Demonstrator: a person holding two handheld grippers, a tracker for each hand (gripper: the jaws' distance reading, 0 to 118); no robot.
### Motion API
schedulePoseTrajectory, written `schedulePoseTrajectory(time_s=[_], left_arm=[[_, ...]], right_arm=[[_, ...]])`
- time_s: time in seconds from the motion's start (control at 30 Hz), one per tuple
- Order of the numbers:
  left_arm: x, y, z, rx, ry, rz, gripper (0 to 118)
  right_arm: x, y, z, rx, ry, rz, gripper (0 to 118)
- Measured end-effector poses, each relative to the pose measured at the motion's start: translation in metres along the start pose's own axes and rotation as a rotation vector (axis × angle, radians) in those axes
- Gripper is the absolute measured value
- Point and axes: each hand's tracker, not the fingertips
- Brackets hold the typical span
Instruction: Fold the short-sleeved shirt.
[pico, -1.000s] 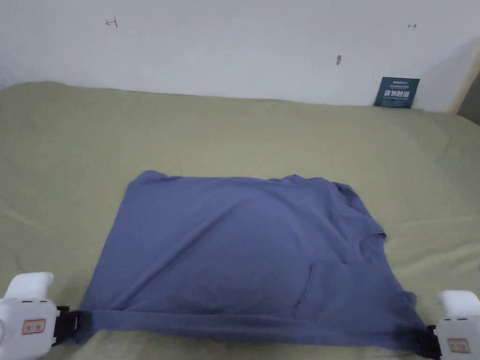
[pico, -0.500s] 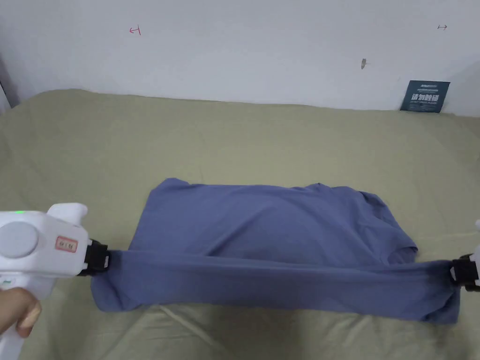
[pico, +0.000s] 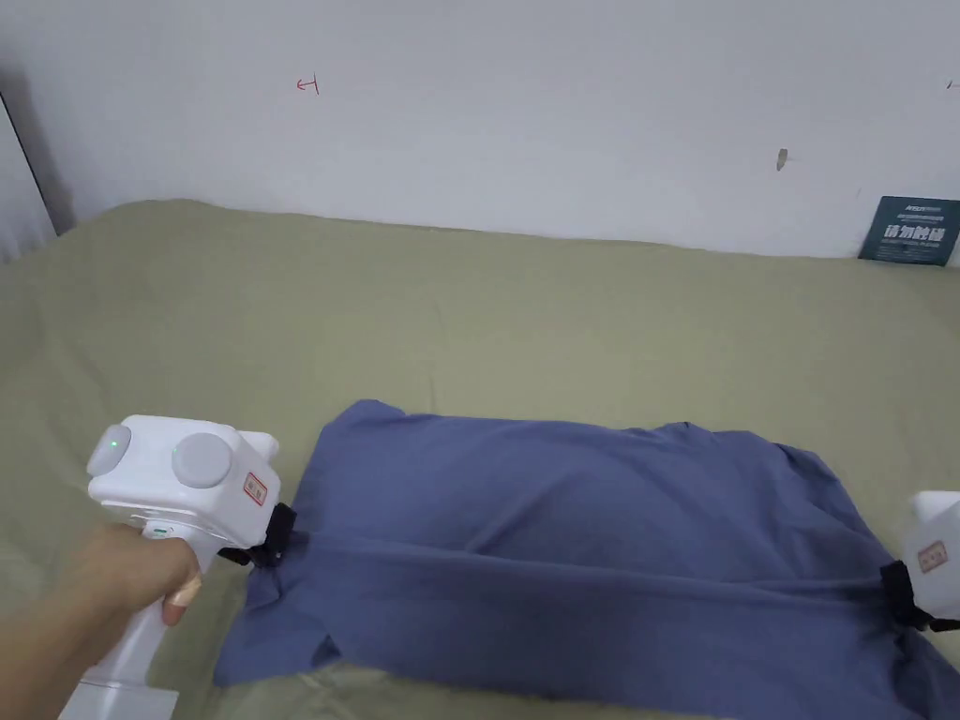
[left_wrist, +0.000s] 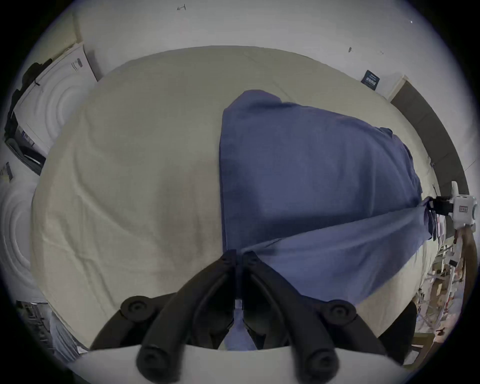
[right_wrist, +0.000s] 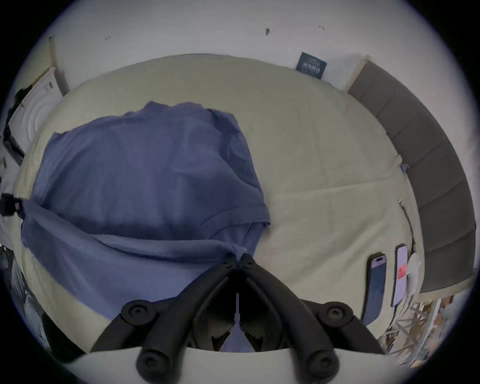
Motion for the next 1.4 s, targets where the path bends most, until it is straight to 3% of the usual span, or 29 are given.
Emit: schedulePoseTrajectory(time_s=[0.03,0.07,0.17,0.2,0.23,0.4,0.43,0.47,0.5,0.53,0.57,0.7,0.9,0.93,1.0,1.03,1.23,1.37,1.4], left_arm=[[-0.002,0.000,-0.001,0.012,-0.008,-0.001,28],[-0.004,-0.001,0.000,0.027,-0.006,0.003,55],[-0.012,-0.003,0.016,0.046,0.037,0.075,75],[-0.018,-0.006,0.025,0.087,0.018,0.090,78],[-0.021,-0.012,0.038,0.123,-0.014,0.084,78],[-0.007,-0.065,0.090,0.220,0.024,0.014,78],[-0.005,-0.079,0.093,0.229,0.026,0.018,76],[-0.002,-0.092,0.095,0.227,0.022,0.027,67],[0.000,-0.106,0.095,0.234,0.020,0.055,44],[0.001,-0.115,0.090,0.212,0.007,0.091,0],[0.001,-0.127,0.084,0.164,0.007,0.070,0],[0.006,-0.149,0.060,0.103,-0.010,0.048,0],[0.002,-0.135,0.049,0.095,-0.071,0.094,2],[0.001,-0.130,0.045,0.086,-0.069,0.103,24],[0.001,-0.122,0.038,0.079,-0.037,0.115,96],[-0.001,-0.117,0.031,0.067,-0.035,0.111,110],[0.002,-0.097,-0.003,0.046,-0.049,0.135,106],[0.001,-0.100,-0.002,0.059,0.025,0.177,75],[0.001,-0.105,0.005,0.062,0.015,0.175,70]], right_arm=[[0.003,0.000,-0.002,0.015,0.023,-0.024,10],[0.006,-0.001,-0.001,0.043,0.049,-0.044,27],[0.012,-0.005,0.018,0.140,0.034,-0.055,53],[0.014,-0.009,0.029,0.172,0.051,-0.054,79],[0.015,-0.014,0.041,0.205,0.060,-0.052,92],[0.011,-0.053,0.086,0.196,0.068,-0.031,90],[0.008,-0.062,0.089,0.148,0.077,-0.012,85],[0.006,-0.072,0.093,0.111,0.084,-0.008,70],[0.004,-0.083,0.095,0.073,0.095,-0.007,46],[0.001,-0.094,0.095,0.053,0.105,0.000,5],[-0.002,-0.103,0.090,0.055,0.112,0.009,0],[-0.012,-0.137,0.090,0.067,0.090,0.079,0],[-0.006,-0.144,0.090,0.065,0.104,0.068,0],[-0.004,-0.143,0.090,0.066,0.103,0.062,0],[0.001,-0.139,0.088,0.063,0.098,0.057,0],[0.004,-0.138,0.087,0.058,0.095,0.052,0],[0.021,-0.135,0.081,0.042,0.131,-0.016,0],[0.026,-0.127,0.070,0.038,0.108,-0.026,1],[0.028,-0.124,0.066,0.041,0.099,-0.036,10]])
